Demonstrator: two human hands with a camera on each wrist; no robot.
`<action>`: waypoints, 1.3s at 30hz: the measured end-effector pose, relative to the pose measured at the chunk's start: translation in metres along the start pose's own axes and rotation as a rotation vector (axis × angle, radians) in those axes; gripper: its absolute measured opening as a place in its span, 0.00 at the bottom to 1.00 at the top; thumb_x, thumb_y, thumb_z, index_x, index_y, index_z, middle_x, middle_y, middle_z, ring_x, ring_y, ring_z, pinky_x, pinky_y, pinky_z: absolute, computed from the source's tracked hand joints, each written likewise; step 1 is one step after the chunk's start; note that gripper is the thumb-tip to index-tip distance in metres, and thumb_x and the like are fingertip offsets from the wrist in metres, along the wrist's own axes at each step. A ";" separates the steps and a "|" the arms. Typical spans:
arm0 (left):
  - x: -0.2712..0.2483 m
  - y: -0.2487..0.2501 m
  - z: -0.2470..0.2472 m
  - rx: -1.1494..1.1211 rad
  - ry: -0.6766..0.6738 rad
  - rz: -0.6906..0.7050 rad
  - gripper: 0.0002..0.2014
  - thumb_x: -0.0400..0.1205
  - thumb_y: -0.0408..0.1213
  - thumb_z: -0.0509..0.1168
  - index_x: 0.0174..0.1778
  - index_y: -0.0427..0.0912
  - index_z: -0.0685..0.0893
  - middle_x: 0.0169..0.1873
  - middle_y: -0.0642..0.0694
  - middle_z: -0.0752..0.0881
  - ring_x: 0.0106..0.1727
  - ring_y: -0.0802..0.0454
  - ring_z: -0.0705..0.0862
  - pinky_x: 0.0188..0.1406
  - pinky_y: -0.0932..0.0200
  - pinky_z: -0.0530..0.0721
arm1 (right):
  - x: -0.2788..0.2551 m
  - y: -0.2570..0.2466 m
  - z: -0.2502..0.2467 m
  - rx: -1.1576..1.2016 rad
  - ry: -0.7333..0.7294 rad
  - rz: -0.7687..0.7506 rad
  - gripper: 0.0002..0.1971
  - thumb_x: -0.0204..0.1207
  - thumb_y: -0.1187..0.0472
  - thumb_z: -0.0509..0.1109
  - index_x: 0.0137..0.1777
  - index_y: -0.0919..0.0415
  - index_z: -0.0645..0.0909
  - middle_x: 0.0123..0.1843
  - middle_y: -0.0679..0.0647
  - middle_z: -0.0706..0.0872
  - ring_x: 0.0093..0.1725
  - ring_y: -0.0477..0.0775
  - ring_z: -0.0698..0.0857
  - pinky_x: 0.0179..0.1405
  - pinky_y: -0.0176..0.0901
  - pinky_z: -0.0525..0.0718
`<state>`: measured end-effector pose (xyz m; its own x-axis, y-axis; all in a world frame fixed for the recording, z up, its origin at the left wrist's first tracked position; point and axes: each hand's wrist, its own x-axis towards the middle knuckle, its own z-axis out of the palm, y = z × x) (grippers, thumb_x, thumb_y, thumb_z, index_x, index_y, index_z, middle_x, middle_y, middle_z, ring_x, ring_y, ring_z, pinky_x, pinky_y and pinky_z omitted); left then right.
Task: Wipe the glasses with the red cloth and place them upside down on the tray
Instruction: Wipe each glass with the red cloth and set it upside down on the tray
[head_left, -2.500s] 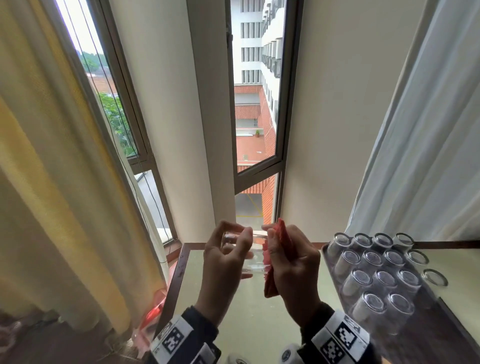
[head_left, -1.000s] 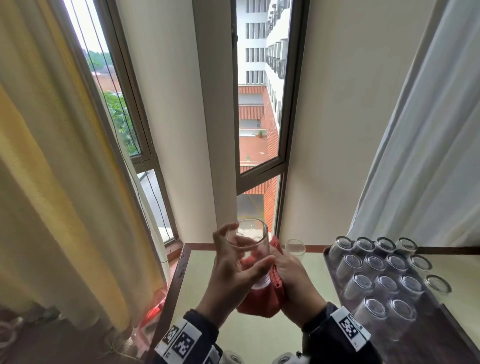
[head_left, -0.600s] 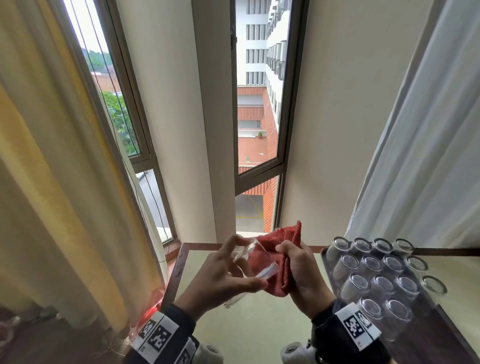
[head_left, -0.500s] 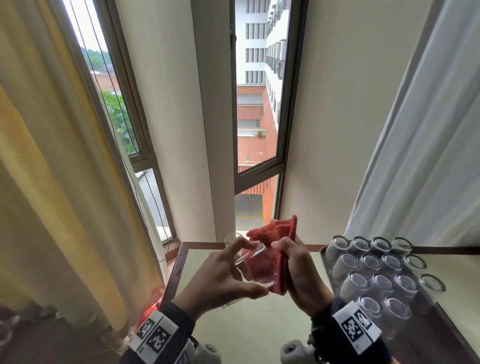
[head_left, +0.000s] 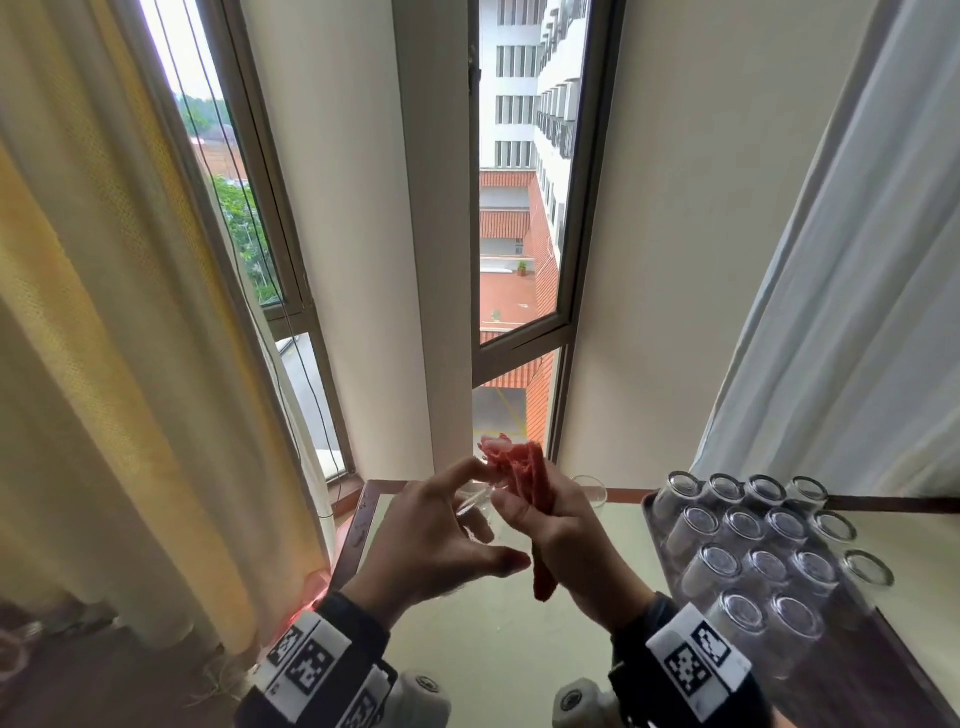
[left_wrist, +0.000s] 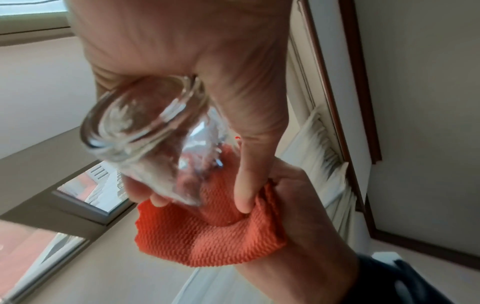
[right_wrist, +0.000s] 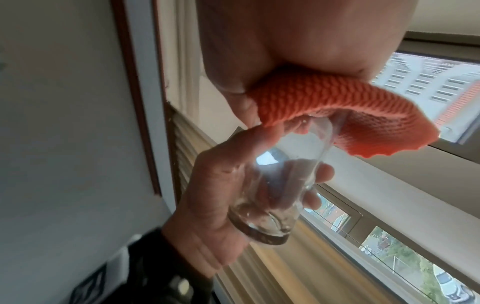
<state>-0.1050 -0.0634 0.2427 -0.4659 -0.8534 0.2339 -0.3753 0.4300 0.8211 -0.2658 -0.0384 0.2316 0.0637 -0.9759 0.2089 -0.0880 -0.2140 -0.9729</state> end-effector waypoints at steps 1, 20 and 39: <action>0.001 0.002 -0.001 0.023 0.002 0.030 0.32 0.59 0.52 0.85 0.57 0.66 0.80 0.32 0.60 0.89 0.31 0.62 0.86 0.33 0.64 0.85 | 0.002 -0.002 -0.002 0.057 -0.032 0.048 0.25 0.74 0.55 0.68 0.72 0.54 0.76 0.63 0.58 0.87 0.62 0.52 0.87 0.66 0.43 0.83; 0.008 -0.011 -0.006 -0.291 0.023 -0.072 0.33 0.62 0.37 0.85 0.59 0.43 0.76 0.33 0.43 0.91 0.29 0.51 0.88 0.34 0.57 0.87 | 0.010 0.000 0.012 -0.246 0.182 -0.159 0.14 0.80 0.53 0.71 0.60 0.60 0.86 0.46 0.51 0.93 0.48 0.44 0.91 0.52 0.40 0.88; 0.004 -0.008 -0.011 -0.352 -0.015 -0.130 0.35 0.61 0.44 0.84 0.60 0.46 0.74 0.38 0.38 0.92 0.40 0.42 0.92 0.46 0.47 0.92 | 0.010 0.003 0.011 -0.083 0.075 -0.273 0.24 0.78 0.54 0.70 0.74 0.48 0.75 0.62 0.44 0.89 0.63 0.41 0.87 0.63 0.38 0.84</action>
<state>-0.0953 -0.0739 0.2426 -0.4448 -0.8887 0.1108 -0.1352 0.1889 0.9727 -0.2549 -0.0486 0.2301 0.0232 -0.8814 0.4718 -0.1585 -0.4692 -0.8688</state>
